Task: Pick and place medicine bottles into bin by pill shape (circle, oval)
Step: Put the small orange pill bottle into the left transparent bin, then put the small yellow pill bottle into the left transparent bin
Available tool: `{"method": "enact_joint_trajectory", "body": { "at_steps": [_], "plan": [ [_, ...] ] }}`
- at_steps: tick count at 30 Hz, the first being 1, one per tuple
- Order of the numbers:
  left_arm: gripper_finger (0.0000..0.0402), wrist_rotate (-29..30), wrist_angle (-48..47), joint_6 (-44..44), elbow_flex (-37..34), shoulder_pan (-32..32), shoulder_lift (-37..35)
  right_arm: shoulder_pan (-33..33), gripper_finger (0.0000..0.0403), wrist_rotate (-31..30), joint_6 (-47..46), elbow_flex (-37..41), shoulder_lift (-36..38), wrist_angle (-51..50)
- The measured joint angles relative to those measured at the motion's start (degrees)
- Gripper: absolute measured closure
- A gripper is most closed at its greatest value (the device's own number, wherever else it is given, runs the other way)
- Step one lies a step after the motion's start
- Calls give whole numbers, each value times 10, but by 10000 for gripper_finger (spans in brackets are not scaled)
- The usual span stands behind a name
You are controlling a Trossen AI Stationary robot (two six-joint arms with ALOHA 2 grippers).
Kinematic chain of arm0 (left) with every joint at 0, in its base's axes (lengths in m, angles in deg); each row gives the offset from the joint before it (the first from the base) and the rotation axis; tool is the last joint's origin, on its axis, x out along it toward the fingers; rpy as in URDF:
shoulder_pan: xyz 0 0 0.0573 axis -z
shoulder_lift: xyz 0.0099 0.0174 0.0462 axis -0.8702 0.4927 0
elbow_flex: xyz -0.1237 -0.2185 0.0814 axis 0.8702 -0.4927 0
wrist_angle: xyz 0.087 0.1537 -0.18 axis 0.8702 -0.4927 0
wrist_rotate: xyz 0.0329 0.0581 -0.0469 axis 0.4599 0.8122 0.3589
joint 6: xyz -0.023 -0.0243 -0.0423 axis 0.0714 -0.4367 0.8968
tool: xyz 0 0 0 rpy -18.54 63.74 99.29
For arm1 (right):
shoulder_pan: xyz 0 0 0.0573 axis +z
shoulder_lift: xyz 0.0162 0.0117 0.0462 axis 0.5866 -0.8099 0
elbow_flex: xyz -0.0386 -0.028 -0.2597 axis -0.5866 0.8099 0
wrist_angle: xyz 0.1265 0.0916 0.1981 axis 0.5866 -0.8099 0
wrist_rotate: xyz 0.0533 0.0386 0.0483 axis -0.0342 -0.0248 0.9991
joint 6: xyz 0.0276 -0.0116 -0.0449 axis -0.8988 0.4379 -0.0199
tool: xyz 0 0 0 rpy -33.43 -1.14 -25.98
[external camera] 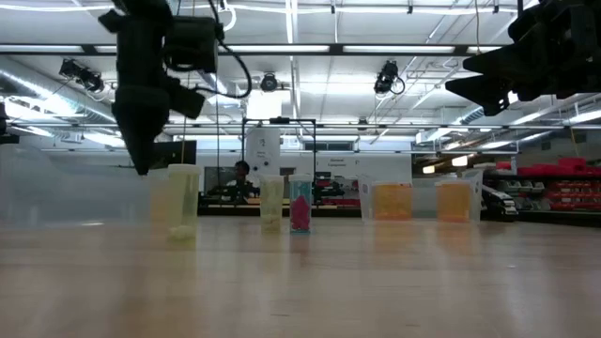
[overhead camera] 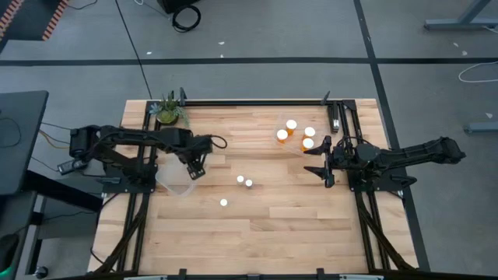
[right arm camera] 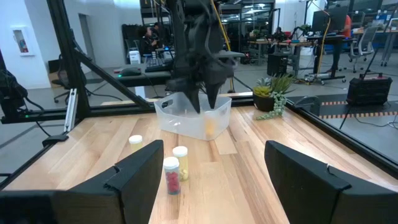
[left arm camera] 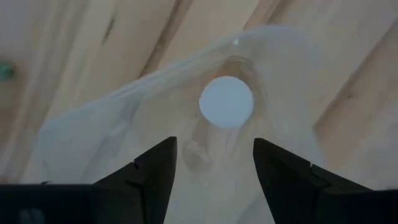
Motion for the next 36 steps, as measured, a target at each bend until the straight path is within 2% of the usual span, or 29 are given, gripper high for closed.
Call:
{"method": "enact_joint_trajectory", "body": {
  "at_steps": [5,11,22,25,31,36],
  "plan": [
    [191,12,-52,22,78,20,0,0,116,0,0,0,0,0],
    [193,45,-24,25,154,73,24,0,116,0,0,0,0,0],
    [189,50,-1,-34,272,139,192,0,116,0,0,0,-1,-5],
    [187,42,0,-43,294,142,229,0,116,0,0,0,-1,-5],
    [171,-11,10,-44,313,138,278,0,116,0,0,0,-1,-5],
    [162,-15,30,-65,313,139,311,0,116,0,0,0,-1,-5]
  ]
}}
